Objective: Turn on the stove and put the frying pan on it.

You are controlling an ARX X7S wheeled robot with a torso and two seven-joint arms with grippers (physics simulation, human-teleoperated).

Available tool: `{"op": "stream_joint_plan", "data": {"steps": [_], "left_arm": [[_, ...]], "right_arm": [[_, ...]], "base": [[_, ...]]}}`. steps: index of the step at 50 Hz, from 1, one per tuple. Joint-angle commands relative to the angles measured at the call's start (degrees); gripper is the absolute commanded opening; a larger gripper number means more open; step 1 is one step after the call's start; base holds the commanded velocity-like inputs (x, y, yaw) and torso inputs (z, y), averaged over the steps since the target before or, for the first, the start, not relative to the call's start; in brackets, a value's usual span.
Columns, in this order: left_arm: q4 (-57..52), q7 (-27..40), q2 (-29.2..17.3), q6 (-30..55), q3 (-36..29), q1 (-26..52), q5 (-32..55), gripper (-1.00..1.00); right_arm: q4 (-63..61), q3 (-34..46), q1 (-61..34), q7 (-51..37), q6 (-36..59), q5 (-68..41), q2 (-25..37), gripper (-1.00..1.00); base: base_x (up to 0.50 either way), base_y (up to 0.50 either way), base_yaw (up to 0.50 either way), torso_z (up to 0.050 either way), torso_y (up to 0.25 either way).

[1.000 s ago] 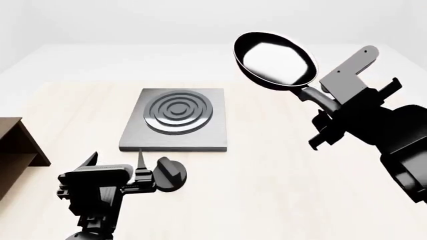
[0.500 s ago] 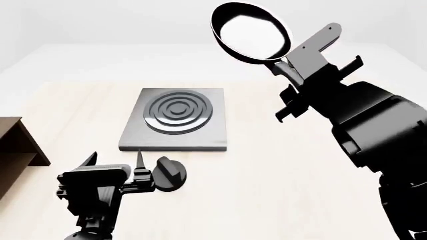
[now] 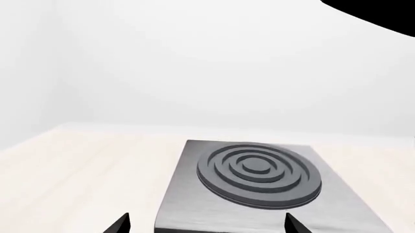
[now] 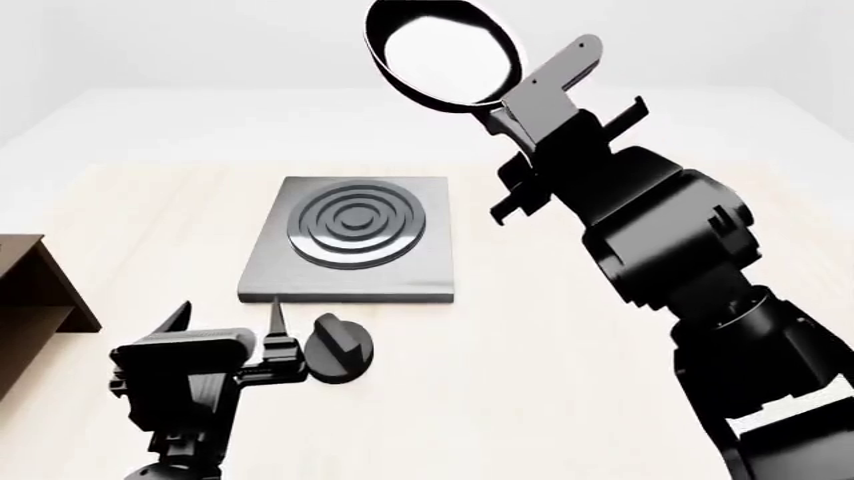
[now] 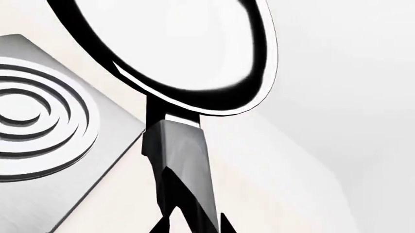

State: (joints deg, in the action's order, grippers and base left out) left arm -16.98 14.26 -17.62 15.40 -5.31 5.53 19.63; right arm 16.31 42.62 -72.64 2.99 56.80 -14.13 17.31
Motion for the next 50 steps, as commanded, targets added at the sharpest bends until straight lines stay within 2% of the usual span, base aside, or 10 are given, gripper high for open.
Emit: {"op": "stream_joint_plan", "data": {"steps": [1, 13, 30, 50], "left_arm": [[0.35, -0.21, -0.06, -1.35, 0.24, -0.22, 0.39, 1.0], [-0.09, -1.24, -0.38, -0.46, 0.54, -0.42, 2.95, 1.0], [-0.78, -2.9, -0.56, -3.39, 1.85, -1.54, 5.48, 1.0], [-1.19, -2.61, -0.86, -4.26, 1.8, -1.54, 5.55, 1.0]], "right_arm": [[7.8, 0.1, -4.02, -2.44, -5.26, 5.4, -5.49, -1.0], [16.55, 2.14, -4.85, -3.75, -10.54, 6.56, -11.32, -1.0], [19.08, 3.12, -4.78, -6.66, -11.83, 6.37, -15.15, -1.0], [18.45, 6.02, -4.08, -7.96, -12.53, 3.9, -16.28, -1.0]], "base": [[0.0, 0.0, 0.0, 0.0, 0.0], [0.0, 0.0, 0.0, 0.0, 0.002], [0.0, 0.0, 0.0, 0.0, 0.002], [0.0, 0.0, 0.0, 0.0, -0.23]]}}
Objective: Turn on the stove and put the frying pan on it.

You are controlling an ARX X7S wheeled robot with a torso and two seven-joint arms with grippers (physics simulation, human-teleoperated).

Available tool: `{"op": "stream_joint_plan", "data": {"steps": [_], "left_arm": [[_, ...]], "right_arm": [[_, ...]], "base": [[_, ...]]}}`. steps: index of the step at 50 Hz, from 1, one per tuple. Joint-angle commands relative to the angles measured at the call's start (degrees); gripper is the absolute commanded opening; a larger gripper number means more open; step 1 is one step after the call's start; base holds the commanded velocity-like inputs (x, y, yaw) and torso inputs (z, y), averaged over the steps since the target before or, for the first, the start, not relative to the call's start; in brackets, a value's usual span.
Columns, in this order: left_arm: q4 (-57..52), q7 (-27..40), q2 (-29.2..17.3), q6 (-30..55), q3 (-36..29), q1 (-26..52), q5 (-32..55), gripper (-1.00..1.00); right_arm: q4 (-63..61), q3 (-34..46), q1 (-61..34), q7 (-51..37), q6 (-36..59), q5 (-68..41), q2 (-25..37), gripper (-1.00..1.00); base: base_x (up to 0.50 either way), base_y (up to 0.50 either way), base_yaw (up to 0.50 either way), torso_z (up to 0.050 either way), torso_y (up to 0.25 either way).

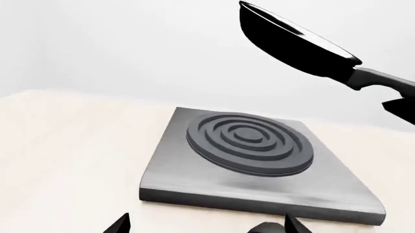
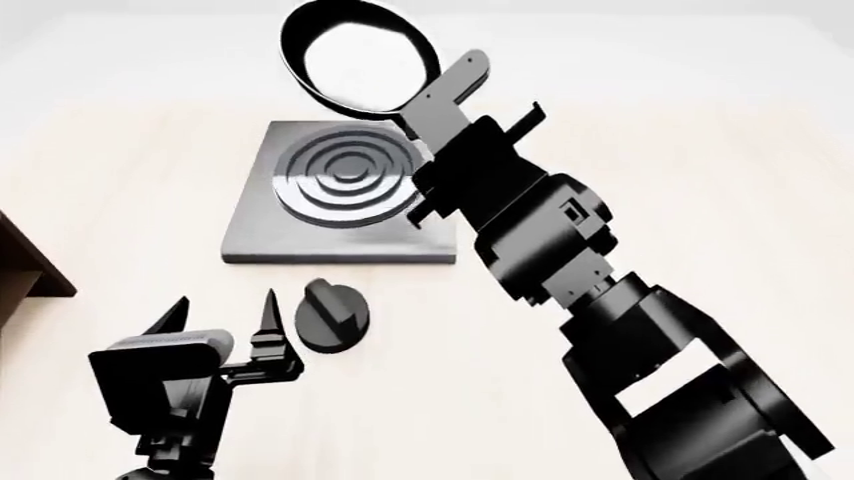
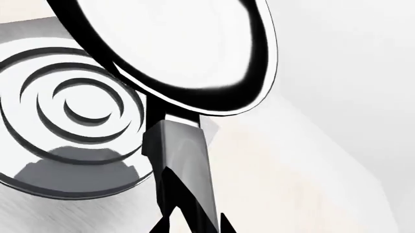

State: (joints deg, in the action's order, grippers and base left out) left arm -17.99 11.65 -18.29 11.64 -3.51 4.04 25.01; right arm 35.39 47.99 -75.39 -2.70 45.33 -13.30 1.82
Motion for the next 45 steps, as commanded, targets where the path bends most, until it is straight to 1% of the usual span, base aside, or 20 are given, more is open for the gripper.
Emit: {"op": "stream_joint_plan", "data": {"steps": [1, 10, 12, 22, 32, 40, 45], "left_arm": [[-0.13, 0.01, -0.2, -0.58, -0.02, -0.05, 0.13, 1.0], [0.19, 0.29, -0.23, -0.2, -0.26, 0.0, 0.34, 1.0], [0.37, 0.73, -0.16, 0.89, -0.14, 0.25, 1.01, 1.0], [0.39, 0.66, -0.33, 0.71, -0.57, -0.07, 0.97, 1.0], [0.99, 0.73, -0.35, 0.37, -0.46, -0.13, 1.26, 1.0], [1.35, 0.82, -0.39, 0.12, -0.45, -0.09, 1.35, 1.0], [1.45, 0.87, -0.48, -0.01, -0.38, -0.11, 1.48, 1.0]], "right_arm": [[-0.54, 0.83, -1.37, -2.36, -1.11, 2.95, -0.81, -1.0], [0.56, 2.07, -1.53, -2.93, -2.29, 1.29, -1.07, -1.0], [0.95, 2.34, -1.65, -3.1, -2.61, 0.71, -1.16, -1.0], [3.71, 5.13, -2.56, -4.62, -5.0, -3.48, -1.57, -1.0], [3.15, 8.74, -2.36, -6.13, -6.14, -7.22, -1.5, -1.0], [6.5, 13.7, -3.28, -7.9, -9.21, -11.89, -1.68, -1.0], [9.59, 18.5, -4.32, -9.2, -11.91, -16.66, -1.76, -1.0]], "base": [[0.0, 0.0, 0.0, 0.0, -0.25], [0.0, 0.0, 0.0, 0.0, -0.25], [0.0, 0.0, 0.0, 0.0, 0.0], [0.0, 0.0, 0.0, 0.0, 0.0], [0.0, 0.0, 0.0, 0.0, 0.002], [0.0, 0.0, 0.0, 0.0, 0.001], [0.0, 0.0, 0.0, 0.0, 0.002]]}}
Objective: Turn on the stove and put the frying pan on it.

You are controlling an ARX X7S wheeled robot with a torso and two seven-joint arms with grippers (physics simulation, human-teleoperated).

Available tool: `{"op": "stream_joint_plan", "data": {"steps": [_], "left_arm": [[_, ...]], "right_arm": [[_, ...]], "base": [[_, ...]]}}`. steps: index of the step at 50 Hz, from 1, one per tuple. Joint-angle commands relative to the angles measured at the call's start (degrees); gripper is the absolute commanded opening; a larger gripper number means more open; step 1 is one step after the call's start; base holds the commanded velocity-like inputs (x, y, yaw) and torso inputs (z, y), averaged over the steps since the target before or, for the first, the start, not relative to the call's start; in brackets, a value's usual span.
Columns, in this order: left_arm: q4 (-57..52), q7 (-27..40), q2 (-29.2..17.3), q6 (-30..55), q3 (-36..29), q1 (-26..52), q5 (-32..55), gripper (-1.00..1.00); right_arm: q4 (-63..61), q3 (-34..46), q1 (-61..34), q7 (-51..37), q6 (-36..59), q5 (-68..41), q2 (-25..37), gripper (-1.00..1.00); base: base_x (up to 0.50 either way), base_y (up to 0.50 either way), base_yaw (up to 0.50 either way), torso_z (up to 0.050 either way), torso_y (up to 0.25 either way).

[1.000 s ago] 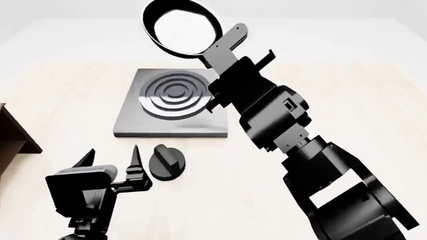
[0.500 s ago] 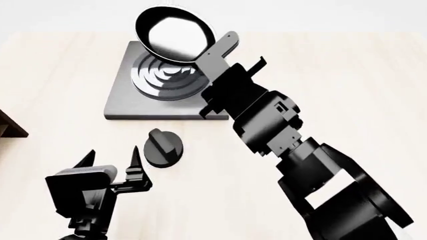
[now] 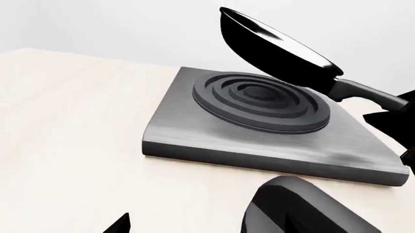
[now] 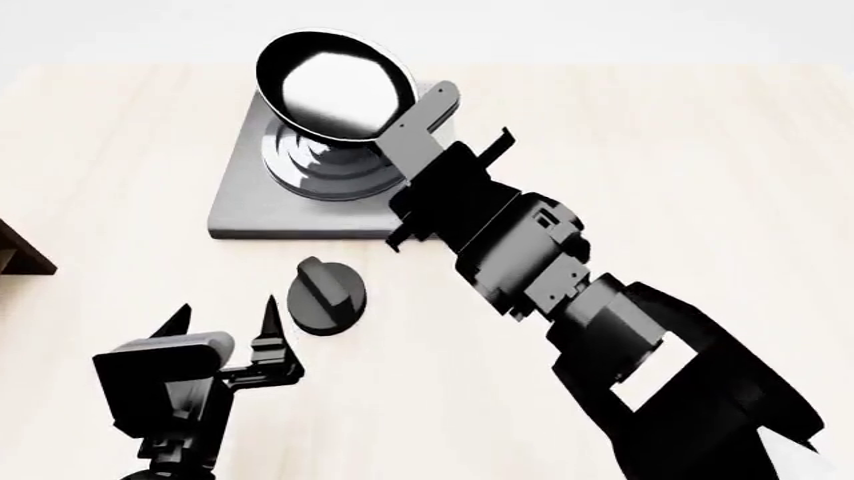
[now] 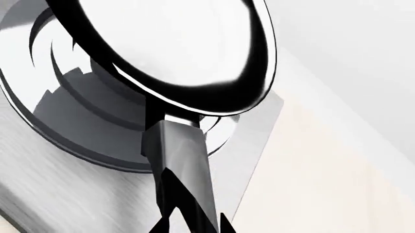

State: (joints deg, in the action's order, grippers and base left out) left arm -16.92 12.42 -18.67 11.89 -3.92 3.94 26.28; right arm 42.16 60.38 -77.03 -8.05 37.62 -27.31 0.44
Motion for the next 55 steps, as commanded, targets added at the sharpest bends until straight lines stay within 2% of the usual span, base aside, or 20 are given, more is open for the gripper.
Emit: {"op": "stream_joint_plan", "data": {"steps": [1, 14, 31, 32, 45, 51, 55], "left_arm": [[0.39, 0.13, -0.12, -0.27, 0.02, 0.0, 0.2, 1.0], [0.56, 0.38, -0.36, -0.31, 0.2, 0.19, 0.59, 1.0], [0.95, 0.64, -0.51, -0.66, 0.24, -0.02, 0.87, 1.0], [1.05, 0.65, -0.52, -0.68, 0.26, 0.01, 0.89, 1.0], [1.24, 0.79, -0.62, -0.92, 0.07, -0.08, 0.95, 1.0], [1.3, 0.88, -0.71, -0.88, 0.06, 0.08, 1.12, 1.0], [0.98, 1.02, -0.85, -0.8, 0.02, 0.0, 1.15, 1.0]], "right_arm": [[3.32, 7.17, -2.95, -4.23, -4.73, -3.79, -0.38, -1.0], [6.75, 24.21, -5.18, -7.63, -10.64, -18.66, -0.43, -1.0], [6.9, 27.55, -4.37, -8.07, -10.98, -20.44, -0.44, -1.0], [6.98, 27.67, -4.3, -7.83, -10.77, -20.34, -0.44, 1.0], [7.3, 27.26, -4.37, -6.53, -10.2, -21.22, -0.44, 1.0], [8.36, 25.52, -5.46, -1.43, -10.32, -29.81, -0.43, 1.0], [8.84, 26.12, -6.05, -1.02, -11.03, -32.14, -0.43, 1.0]], "base": [[0.0, 0.0, 0.0, 0.0, 0.0], [0.0, 0.0, 0.0, 0.0, 0.002], [0.0, 0.0, 0.0, 0.0, 0.0], [0.0, 0.0, 0.0, 0.0, 0.0], [0.0, 0.0, 0.0, 0.0, 0.0], [0.0, 0.0, 0.0, 0.0, 0.0], [0.0, 0.0, 0.0, 0.0, 0.0]]}}
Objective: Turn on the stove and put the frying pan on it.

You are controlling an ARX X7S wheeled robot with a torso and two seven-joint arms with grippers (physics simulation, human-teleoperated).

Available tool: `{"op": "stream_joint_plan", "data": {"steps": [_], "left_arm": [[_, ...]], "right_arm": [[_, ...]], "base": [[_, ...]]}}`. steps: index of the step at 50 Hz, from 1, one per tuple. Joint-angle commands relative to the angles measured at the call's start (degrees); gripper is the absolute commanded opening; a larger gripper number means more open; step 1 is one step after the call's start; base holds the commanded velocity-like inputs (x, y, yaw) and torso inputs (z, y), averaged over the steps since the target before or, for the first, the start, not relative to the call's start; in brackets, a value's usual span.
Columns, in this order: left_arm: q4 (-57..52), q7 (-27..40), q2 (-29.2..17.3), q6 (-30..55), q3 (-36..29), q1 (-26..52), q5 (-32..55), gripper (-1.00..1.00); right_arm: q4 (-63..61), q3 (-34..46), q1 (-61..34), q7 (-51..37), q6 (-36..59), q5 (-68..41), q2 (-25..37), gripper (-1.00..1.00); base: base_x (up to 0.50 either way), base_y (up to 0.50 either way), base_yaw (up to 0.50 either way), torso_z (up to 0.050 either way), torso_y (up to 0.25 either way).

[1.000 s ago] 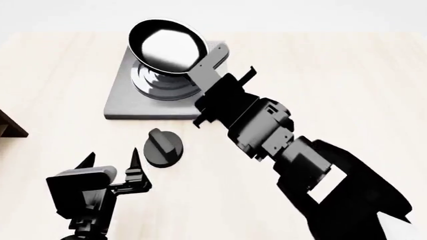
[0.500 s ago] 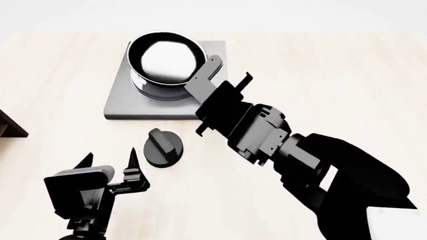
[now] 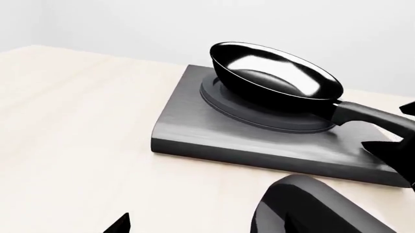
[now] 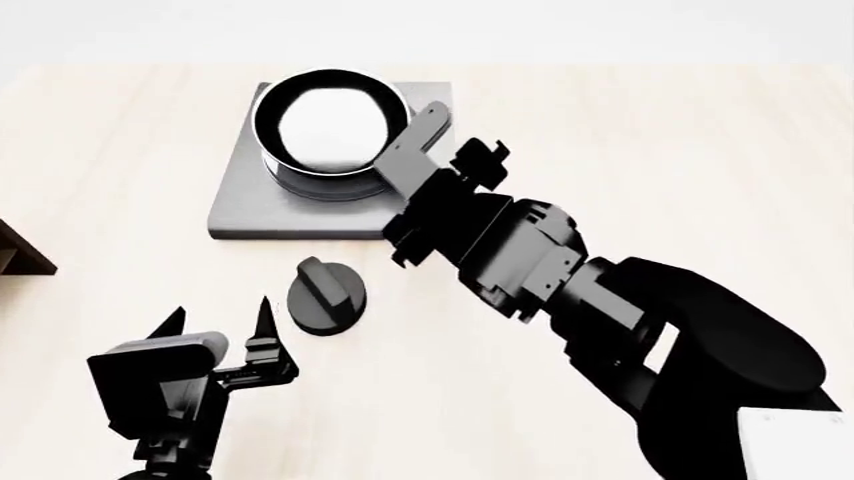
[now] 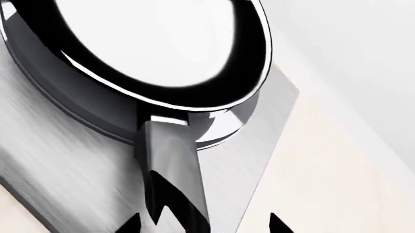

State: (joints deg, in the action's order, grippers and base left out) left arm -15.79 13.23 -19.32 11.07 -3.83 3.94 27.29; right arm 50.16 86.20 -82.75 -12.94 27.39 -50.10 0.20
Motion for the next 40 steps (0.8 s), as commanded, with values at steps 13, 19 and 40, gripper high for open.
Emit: {"op": "stream_joint_plan", "data": {"steps": [13, 19, 40], "left_arm": [[-0.92, 1.24, -0.63, 1.66, -0.49, 0.6, 0.32, 1.0], [-0.9, 1.47, -0.64, 1.66, -0.66, 0.63, 0.17, 1.0], [-1.42, 2.84, -0.91, 1.97, -0.56, 0.99, -0.05, 1.0]], "right_arm": [[-4.43, -1.21, -2.24, 4.45, -0.13, -13.31, 2.63, 1.0], [-9.84, -2.5, -3.87, 2.34, 0.94, -14.66, 5.49, 1.0], [-45.73, -7.8, -4.08, -15.57, -1.7, -16.42, 26.58, 1.0]], "base": [[0.0, 0.0, 0.0, 0.0, 0.0], [0.0, 0.0, 0.0, 0.0, 0.0], [0.0, 0.0, 0.0, 0.0, 0.0]]}}
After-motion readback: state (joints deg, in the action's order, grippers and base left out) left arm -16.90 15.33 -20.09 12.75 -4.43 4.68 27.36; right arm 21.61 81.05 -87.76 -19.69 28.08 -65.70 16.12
